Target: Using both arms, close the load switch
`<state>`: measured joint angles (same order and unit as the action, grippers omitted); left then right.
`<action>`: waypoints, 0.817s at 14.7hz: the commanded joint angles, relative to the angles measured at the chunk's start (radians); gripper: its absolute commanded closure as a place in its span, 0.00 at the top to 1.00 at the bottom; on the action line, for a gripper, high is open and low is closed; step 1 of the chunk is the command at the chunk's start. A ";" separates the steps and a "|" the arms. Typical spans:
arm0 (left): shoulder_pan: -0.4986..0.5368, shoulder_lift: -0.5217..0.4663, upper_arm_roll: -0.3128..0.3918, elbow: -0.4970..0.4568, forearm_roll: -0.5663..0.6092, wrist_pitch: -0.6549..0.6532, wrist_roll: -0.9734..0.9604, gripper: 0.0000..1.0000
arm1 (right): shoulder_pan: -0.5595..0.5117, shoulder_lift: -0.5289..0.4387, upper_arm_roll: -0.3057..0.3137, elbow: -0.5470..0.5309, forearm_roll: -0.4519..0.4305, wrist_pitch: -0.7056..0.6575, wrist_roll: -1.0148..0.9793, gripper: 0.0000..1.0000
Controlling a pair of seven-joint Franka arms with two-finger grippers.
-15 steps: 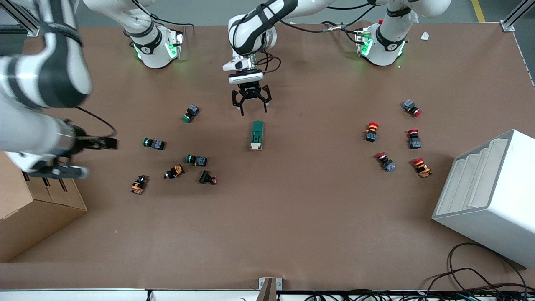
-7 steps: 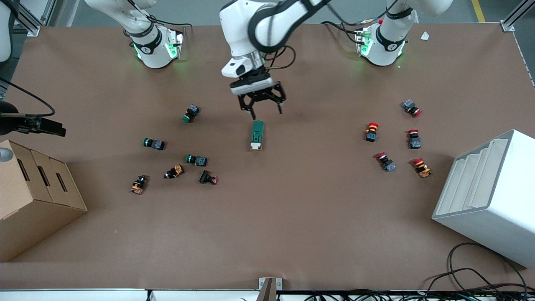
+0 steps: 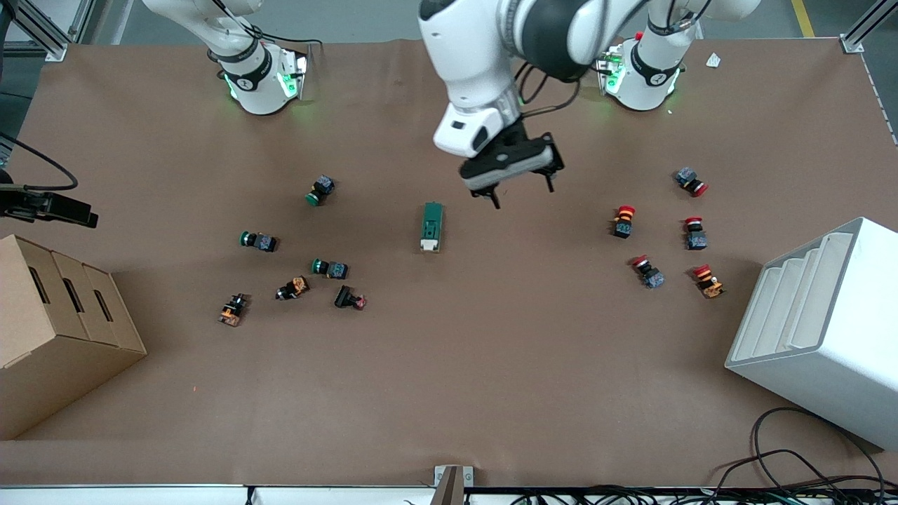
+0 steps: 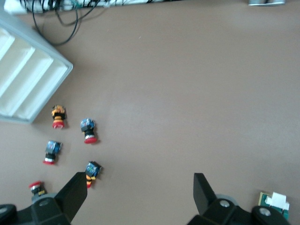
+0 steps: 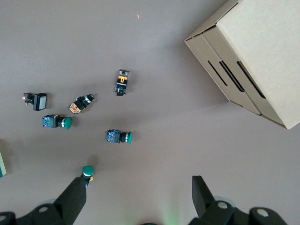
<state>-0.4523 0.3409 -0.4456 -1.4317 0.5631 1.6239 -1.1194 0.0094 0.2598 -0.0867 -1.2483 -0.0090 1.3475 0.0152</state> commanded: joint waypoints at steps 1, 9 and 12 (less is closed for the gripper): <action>0.104 -0.028 -0.010 0.016 -0.077 -0.019 0.061 1.00 | -0.014 -0.011 0.019 0.010 0.000 -0.065 0.012 1.00; 0.388 -0.112 -0.010 0.016 -0.167 -0.019 0.505 1.00 | -0.025 -0.122 0.019 -0.060 -0.005 -0.073 0.055 1.00; 0.484 -0.131 -0.010 0.017 -0.186 -0.019 0.689 1.00 | -0.028 -0.187 0.019 -0.117 -0.009 -0.059 0.049 1.00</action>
<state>-0.0206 0.2371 -0.4470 -1.4105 0.4092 1.6185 -0.5313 0.0002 0.1588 -0.0849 -1.2696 -0.0089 1.2621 0.0541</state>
